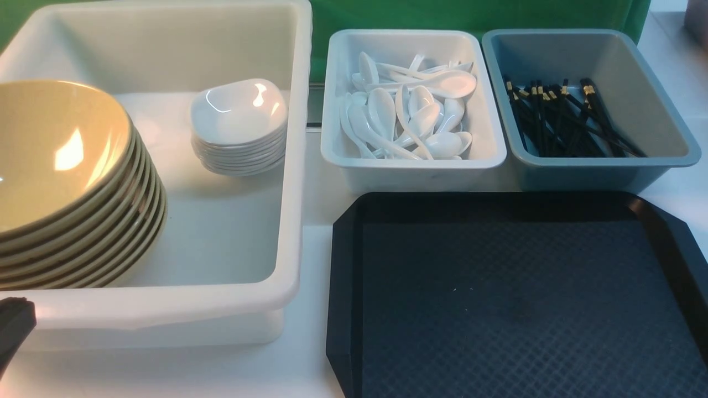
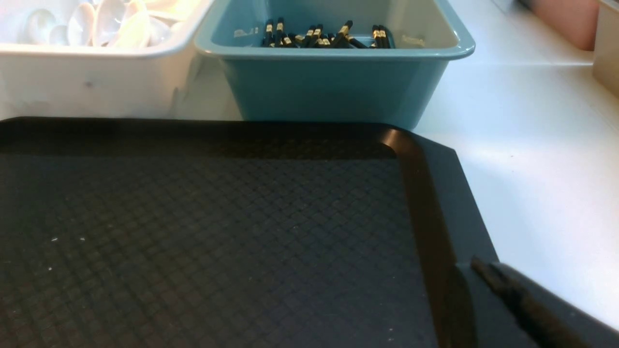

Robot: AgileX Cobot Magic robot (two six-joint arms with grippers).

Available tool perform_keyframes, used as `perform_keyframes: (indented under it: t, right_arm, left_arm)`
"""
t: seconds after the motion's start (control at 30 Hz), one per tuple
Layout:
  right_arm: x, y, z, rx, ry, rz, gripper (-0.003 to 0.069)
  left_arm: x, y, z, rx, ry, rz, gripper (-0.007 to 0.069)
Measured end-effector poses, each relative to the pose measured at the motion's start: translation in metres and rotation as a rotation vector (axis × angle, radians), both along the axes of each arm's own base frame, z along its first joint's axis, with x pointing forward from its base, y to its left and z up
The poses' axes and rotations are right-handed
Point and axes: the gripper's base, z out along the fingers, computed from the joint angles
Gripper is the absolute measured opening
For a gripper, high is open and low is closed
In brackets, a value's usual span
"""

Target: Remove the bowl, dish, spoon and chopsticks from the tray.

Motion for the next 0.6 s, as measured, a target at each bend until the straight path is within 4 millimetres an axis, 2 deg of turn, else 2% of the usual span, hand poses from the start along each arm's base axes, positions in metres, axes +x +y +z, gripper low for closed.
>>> perform_keyframes:
  t: [0.17, 0.2, 0.27, 0.3, 0.37, 0.43, 0.6]
  right_arm:
    - [0.000, 0.000, 0.000, 0.000, 0.000, 0.000, 0.0045]
    - [0.000, 0.000, 0.000, 0.000, 0.000, 0.000, 0.0045]
    - [0.000, 0.000, 0.000, 0.000, 0.000, 0.000, 0.0045]
    - [0.000, 0.000, 0.000, 0.000, 0.000, 0.000, 0.0045]
    - [0.000, 0.000, 0.000, 0.000, 0.001, 0.000, 0.0045]
    - [0.000, 0.000, 0.000, 0.000, 0.001, 0.000, 0.0048]
    - [0.000, 0.000, 0.000, -0.001, 0.001, 0.000, 0.0056]
  left_arm:
    - [0.007, -0.004, -0.008, -0.096, -0.182, -0.002, -0.0008]
    - [0.008, -0.002, -0.020, -0.133, -0.296, 0.044, -0.0008]
    - [0.007, 0.001, -0.028, -0.159, -0.355, 0.091, -0.0008]
    - [0.005, 0.006, -0.045, -0.167, -0.424, 0.171, -0.0008]
    - [0.005, 0.008, -0.052, -0.159, -0.430, 0.191, -0.0008]
    - [0.002, 0.011, -0.071, -0.111, -0.427, 0.251, -0.0008]
    - [0.001, 0.012, -0.088, -0.086, -0.294, 0.267, -0.0008]
